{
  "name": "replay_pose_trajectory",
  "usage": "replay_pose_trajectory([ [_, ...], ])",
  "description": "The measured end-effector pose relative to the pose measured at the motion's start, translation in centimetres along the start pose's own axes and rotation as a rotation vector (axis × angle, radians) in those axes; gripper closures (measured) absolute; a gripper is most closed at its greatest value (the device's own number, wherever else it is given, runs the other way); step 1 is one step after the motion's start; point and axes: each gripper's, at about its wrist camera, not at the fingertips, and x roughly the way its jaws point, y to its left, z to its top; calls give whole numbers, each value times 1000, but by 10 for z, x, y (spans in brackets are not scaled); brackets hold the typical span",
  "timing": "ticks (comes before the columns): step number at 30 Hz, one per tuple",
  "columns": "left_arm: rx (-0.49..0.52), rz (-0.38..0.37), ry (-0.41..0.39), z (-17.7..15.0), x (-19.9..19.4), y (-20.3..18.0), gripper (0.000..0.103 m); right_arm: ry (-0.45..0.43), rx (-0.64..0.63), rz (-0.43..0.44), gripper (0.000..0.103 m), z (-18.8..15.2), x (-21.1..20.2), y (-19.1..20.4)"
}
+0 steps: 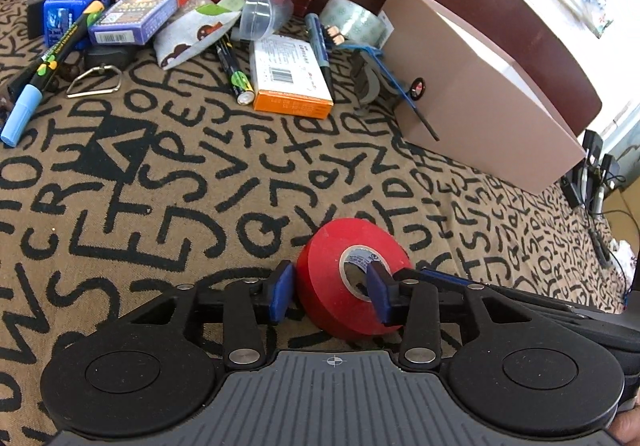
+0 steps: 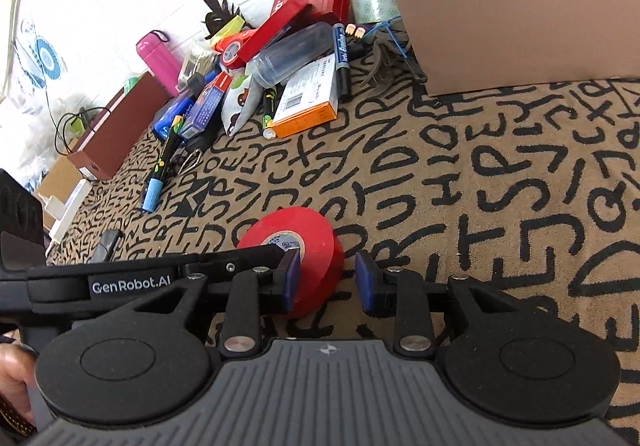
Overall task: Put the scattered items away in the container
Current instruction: 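Close both grippers together around the red tape roll and lift it, then carry the red tape roll with both grippers over the cardboard box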
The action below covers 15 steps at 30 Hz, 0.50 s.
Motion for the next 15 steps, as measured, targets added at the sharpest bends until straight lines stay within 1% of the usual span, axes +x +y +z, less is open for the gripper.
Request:
replay_pose_trajectory([
  [9, 24, 8, 11, 1, 2, -2, 49, 13, 53, 43, 69, 3, 4, -7],
  [15, 13, -8, 18, 3, 4, 3, 50, 26, 73, 74, 69, 4, 9, -10],
])
